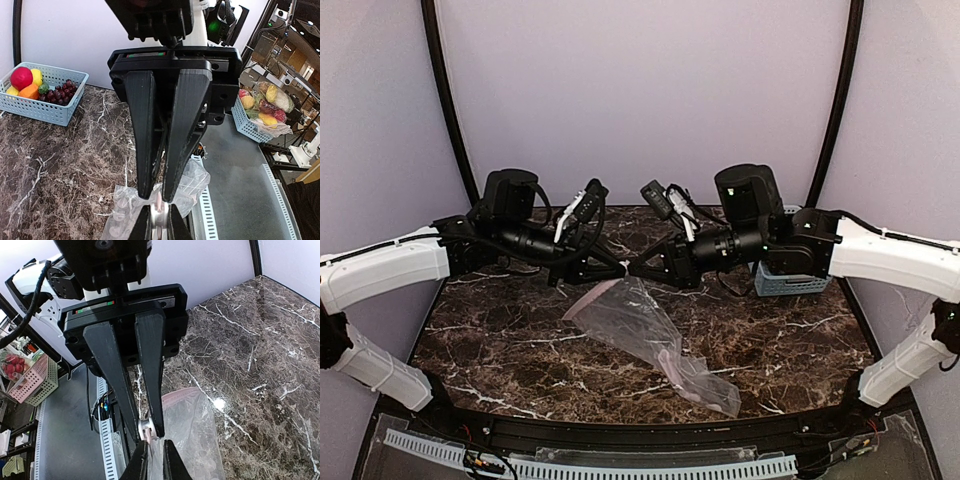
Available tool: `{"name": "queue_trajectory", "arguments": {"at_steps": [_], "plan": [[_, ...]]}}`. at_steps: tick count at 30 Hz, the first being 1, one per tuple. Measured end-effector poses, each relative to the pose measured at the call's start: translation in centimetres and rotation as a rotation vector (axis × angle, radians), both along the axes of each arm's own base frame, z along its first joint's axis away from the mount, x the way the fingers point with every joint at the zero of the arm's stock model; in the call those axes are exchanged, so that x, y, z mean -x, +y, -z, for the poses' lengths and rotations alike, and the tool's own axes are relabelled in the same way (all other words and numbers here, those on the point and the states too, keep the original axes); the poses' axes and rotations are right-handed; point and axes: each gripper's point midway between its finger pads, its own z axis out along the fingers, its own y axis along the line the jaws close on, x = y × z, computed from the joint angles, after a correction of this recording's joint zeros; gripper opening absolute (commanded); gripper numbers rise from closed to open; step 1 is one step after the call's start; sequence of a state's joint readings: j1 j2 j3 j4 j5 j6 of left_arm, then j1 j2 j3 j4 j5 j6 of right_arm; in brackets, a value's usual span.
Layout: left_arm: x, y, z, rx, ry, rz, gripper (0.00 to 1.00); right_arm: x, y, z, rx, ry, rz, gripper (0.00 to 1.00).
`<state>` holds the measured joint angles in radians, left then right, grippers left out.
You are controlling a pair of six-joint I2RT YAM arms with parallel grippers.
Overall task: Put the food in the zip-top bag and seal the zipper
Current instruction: Hold the zipper food storage bag at the center of the board.
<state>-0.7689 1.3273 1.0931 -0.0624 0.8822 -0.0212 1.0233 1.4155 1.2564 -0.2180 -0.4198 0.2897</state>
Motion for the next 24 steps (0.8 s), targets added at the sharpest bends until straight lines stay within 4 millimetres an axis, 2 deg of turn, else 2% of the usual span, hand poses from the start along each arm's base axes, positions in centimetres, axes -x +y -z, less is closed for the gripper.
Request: {"name": "queue_trajectory", "arguments": {"at_steps": [5,17,24], "plan": [[-0.05,-0.02,0.05,-0.001,0.000,-0.002,0.01,0.10,0.03,-0.03,-0.002,0.002,-0.006,0.00],[-0.13,-0.03,0.11,-0.003,0.000,-0.005,0.01,0.09,0.04,0.02,0.000,0.000,-0.004,0.00],[-0.51,0.00,0.32,-0.009,0.001,-0.019,0.01,-0.60,0.11,0.27,0.022,-0.055,0.056,0.00]]}}
